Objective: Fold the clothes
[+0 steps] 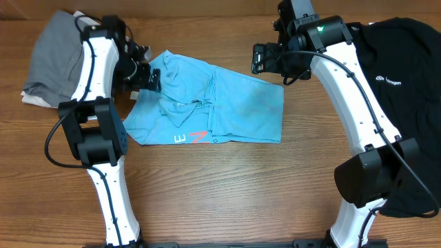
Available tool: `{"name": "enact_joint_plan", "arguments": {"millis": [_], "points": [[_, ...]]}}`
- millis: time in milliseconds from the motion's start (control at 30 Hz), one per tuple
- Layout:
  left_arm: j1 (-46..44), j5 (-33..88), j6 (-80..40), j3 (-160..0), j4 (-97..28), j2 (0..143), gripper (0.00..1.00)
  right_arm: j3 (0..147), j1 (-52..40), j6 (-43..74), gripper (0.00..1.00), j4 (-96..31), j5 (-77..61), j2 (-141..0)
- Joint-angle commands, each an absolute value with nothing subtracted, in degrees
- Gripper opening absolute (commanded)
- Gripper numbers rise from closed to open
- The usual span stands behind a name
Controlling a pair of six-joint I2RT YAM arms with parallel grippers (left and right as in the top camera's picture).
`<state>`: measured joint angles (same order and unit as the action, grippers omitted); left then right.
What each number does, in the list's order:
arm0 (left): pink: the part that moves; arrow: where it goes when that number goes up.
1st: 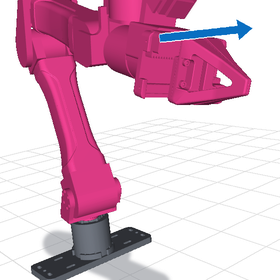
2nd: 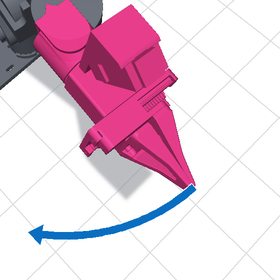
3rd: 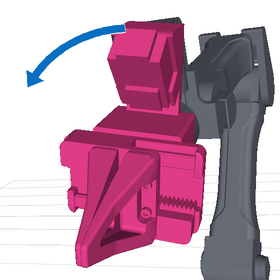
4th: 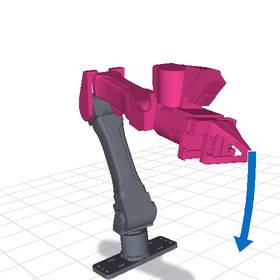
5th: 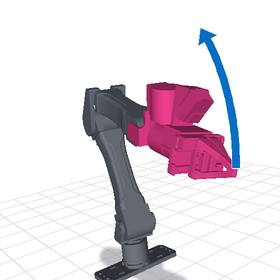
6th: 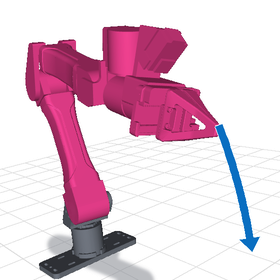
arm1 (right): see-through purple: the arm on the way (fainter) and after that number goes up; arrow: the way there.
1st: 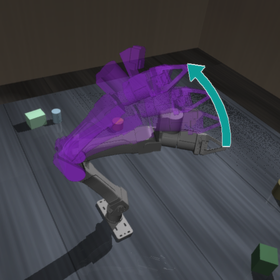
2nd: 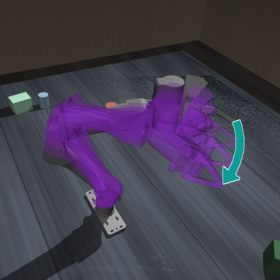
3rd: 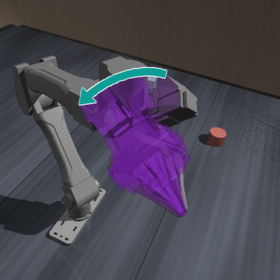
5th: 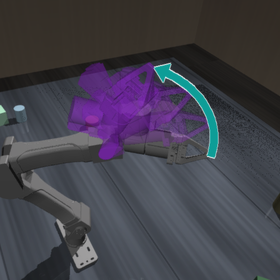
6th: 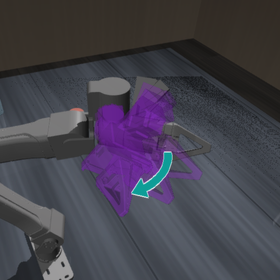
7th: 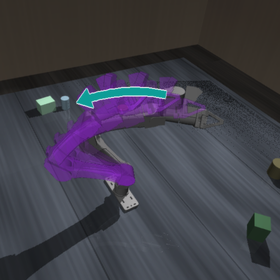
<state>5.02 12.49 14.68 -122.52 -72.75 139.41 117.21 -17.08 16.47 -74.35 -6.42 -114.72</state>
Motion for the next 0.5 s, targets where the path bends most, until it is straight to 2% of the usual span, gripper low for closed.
{"name": "enact_joint_plan", "arguments": {"millis": [0,367,467], "points": [[5.1,15.0,18.0,-118.1,-70.1,138.9,0.98,117.4,-17.4,16.6,1.00,-74.0,-6.0,-114.6],[5.2,15.6,20.1,-110.9,-65.8,138.9,0.95,117.3,-17.4,16.6,1.00,-73.8,-5.0,-115.0],[5.2,21.1,24.1,-107.7,-64.0,138.9,0.91,117.3,-17.4,16.6,1.00,-73.8,-5.0,-115.0]]}}
